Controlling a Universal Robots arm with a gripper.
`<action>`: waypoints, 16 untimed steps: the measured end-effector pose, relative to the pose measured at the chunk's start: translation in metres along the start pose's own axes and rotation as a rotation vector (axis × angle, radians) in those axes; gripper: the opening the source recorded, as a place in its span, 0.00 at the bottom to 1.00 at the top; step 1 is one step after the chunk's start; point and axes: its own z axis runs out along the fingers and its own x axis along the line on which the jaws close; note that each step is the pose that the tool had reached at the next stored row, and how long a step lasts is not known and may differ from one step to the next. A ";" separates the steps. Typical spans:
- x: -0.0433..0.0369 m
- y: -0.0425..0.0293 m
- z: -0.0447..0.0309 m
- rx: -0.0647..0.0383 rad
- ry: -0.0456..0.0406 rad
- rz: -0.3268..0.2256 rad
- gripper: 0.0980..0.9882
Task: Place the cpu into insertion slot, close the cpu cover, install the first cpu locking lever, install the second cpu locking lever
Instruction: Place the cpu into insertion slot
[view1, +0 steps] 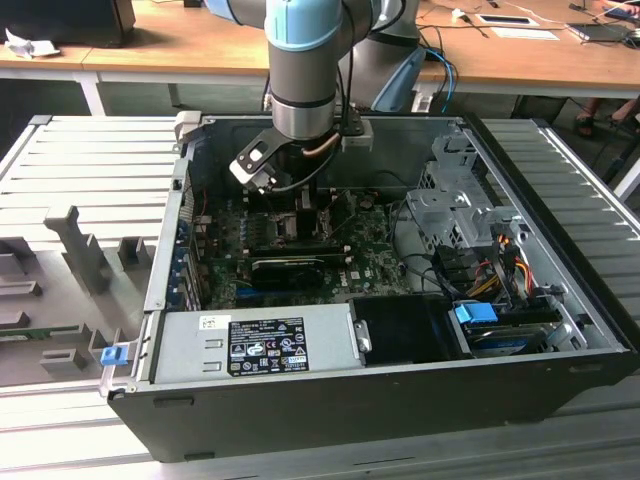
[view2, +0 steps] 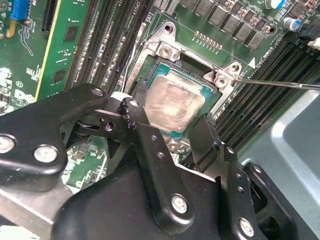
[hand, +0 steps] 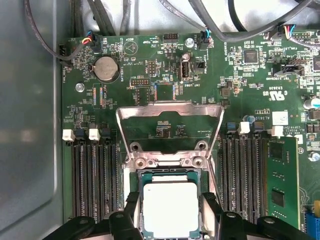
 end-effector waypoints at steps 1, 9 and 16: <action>0.0001 0.0002 -0.0034 0.000 -0.0020 0.000 0.57; 0.0003 0.0006 -0.0107 -0.001 -0.0073 0.000 0.01; 0.0003 0.0008 -0.0157 0.000 -0.0078 0.000 0.01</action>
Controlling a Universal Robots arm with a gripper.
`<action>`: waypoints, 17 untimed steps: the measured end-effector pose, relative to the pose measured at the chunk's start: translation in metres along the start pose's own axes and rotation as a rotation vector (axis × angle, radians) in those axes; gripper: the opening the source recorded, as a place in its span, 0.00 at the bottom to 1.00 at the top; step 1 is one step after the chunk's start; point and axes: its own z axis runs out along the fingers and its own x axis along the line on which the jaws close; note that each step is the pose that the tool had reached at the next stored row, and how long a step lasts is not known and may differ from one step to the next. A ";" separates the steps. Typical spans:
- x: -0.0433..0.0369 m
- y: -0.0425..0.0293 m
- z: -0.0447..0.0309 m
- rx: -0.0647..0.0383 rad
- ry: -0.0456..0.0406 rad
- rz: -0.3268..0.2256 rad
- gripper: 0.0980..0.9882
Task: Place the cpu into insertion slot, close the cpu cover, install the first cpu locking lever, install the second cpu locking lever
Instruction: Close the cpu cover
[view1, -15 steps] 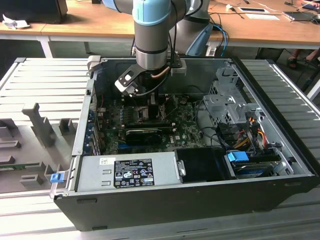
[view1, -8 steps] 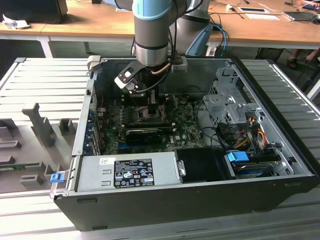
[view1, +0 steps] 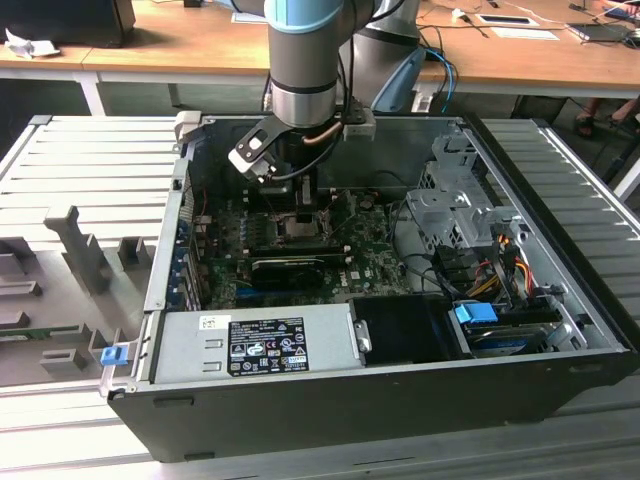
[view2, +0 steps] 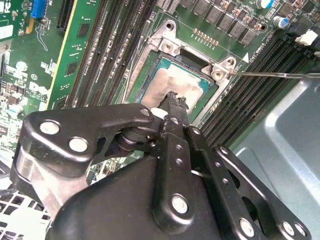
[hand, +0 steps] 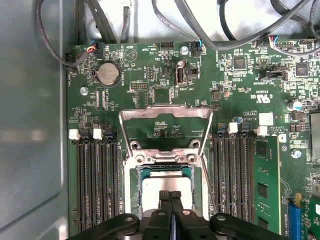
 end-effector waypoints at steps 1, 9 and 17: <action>0.0000 0.0000 0.0000 0.000 0.0001 0.000 0.01; -0.0009 0.0043 -0.0022 0.000 0.0002 0.000 0.01; -0.0006 0.0051 -0.0196 0.000 0.0003 0.000 0.01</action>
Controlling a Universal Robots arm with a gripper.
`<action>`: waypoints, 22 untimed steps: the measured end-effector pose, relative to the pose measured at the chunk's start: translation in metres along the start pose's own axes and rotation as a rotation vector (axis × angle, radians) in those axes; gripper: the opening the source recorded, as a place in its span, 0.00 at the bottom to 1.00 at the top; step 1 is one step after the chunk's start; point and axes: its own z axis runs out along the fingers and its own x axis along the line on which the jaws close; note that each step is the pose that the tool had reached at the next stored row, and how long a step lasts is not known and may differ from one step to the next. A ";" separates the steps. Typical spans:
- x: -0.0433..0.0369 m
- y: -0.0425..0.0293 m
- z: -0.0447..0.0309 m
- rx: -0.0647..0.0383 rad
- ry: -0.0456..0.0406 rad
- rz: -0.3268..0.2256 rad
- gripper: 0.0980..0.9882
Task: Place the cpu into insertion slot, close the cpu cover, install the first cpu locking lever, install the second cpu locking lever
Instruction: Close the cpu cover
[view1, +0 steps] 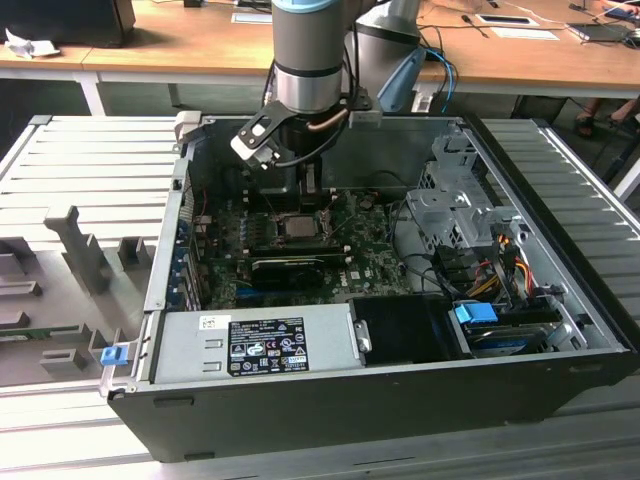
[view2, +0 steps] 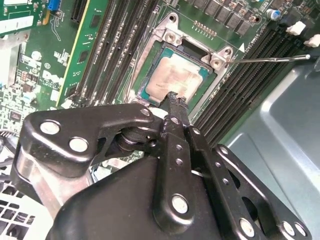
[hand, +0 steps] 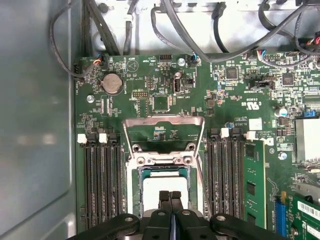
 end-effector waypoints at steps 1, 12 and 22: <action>0.0001 0.0001 -0.0013 0.000 0.0001 0.000 0.01; 0.0003 0.0006 -0.0128 0.000 0.0000 0.000 0.01; 0.0008 0.0054 -0.0288 0.000 0.0000 0.000 0.01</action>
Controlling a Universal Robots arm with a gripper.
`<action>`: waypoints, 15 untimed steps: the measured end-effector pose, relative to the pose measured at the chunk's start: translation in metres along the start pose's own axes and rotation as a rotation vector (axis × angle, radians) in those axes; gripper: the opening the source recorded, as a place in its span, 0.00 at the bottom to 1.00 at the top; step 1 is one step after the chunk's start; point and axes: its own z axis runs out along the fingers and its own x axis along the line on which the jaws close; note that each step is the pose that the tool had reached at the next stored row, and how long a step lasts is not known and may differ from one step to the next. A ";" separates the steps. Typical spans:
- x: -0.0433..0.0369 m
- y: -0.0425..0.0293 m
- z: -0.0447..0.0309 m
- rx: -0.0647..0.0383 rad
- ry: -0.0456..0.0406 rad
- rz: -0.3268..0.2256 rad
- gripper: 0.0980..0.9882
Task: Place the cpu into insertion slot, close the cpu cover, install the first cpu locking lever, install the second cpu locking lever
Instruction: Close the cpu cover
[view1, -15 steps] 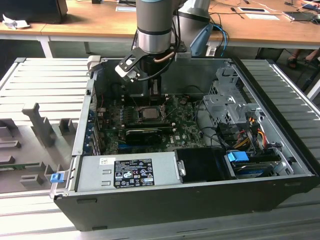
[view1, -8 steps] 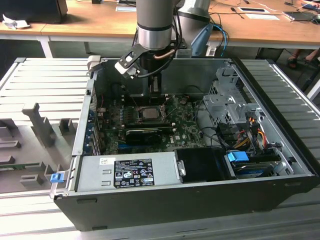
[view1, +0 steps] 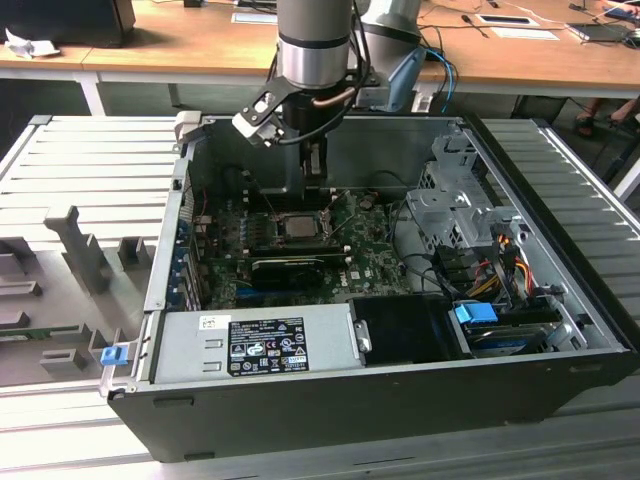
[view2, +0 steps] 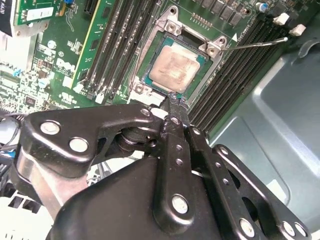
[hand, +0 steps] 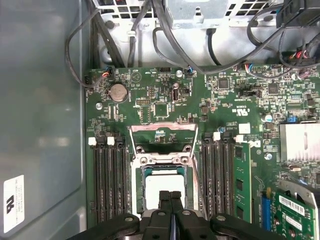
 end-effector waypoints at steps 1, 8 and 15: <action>0.0000 0.0001 -0.0007 0.000 0.0000 0.000 0.01; 0.0002 0.0015 -0.0024 0.000 -0.0001 0.000 0.01; 0.0007 0.0038 -0.0117 0.000 0.0000 0.000 0.01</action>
